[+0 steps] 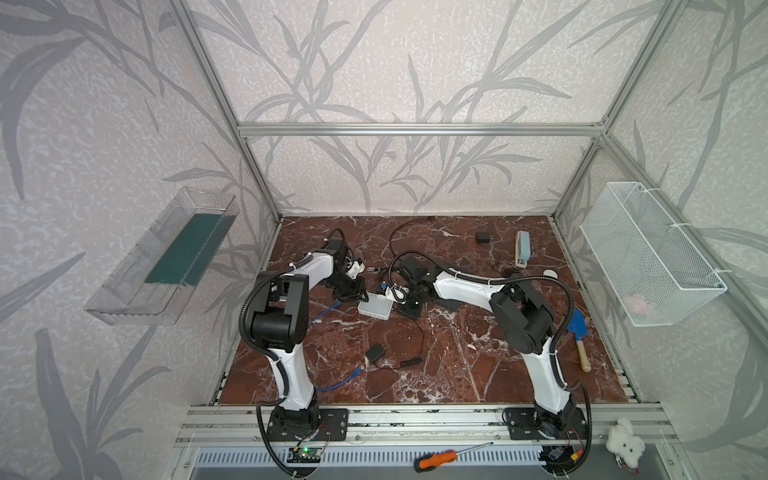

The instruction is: Insert the plug into the switch port

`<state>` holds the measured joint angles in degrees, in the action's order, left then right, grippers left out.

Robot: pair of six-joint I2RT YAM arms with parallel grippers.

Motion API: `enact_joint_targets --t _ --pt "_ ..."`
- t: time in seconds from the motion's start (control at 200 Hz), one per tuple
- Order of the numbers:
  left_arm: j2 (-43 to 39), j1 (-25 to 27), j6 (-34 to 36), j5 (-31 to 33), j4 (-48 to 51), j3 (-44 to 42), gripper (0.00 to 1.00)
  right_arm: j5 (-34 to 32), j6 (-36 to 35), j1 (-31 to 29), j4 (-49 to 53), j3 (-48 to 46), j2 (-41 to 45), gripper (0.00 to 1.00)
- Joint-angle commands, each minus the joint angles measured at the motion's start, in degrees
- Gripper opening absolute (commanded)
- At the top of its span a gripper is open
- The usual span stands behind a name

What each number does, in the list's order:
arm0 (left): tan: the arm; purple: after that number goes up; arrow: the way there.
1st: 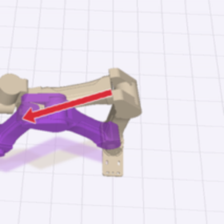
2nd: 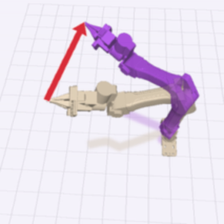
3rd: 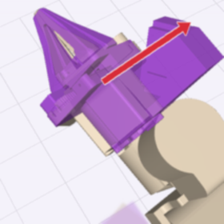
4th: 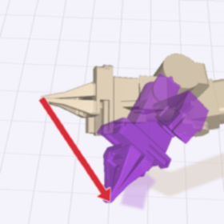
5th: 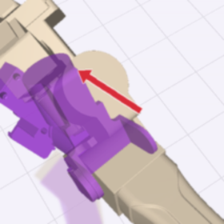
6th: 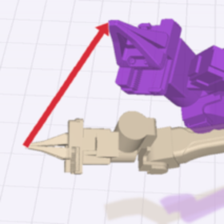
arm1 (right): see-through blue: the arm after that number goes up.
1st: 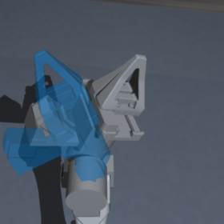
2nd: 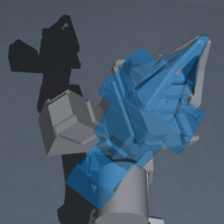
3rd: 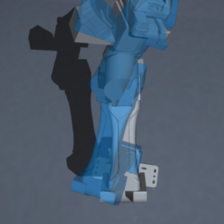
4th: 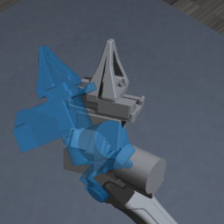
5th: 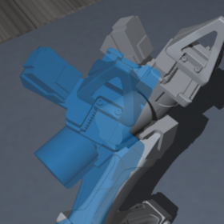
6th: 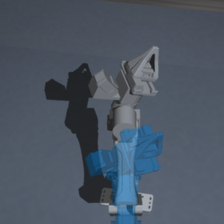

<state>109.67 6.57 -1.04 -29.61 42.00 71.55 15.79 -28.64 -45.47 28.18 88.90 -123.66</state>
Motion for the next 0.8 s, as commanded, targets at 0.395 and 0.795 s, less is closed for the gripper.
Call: enact_joint_targets --t 0.395,0.795 --pt "2.31 2.60 -0.45 2.07 3.00 -1.42 0.28 -1.55 -4.57 -1.18 -8.47 -3.35 5.59 0.05" --pt "2.58 2.83 0.56 1.10 4.03 -0.01 0.28 0.91 -3.27 -0.77 -9.45 -0.42 3.95 0.05"
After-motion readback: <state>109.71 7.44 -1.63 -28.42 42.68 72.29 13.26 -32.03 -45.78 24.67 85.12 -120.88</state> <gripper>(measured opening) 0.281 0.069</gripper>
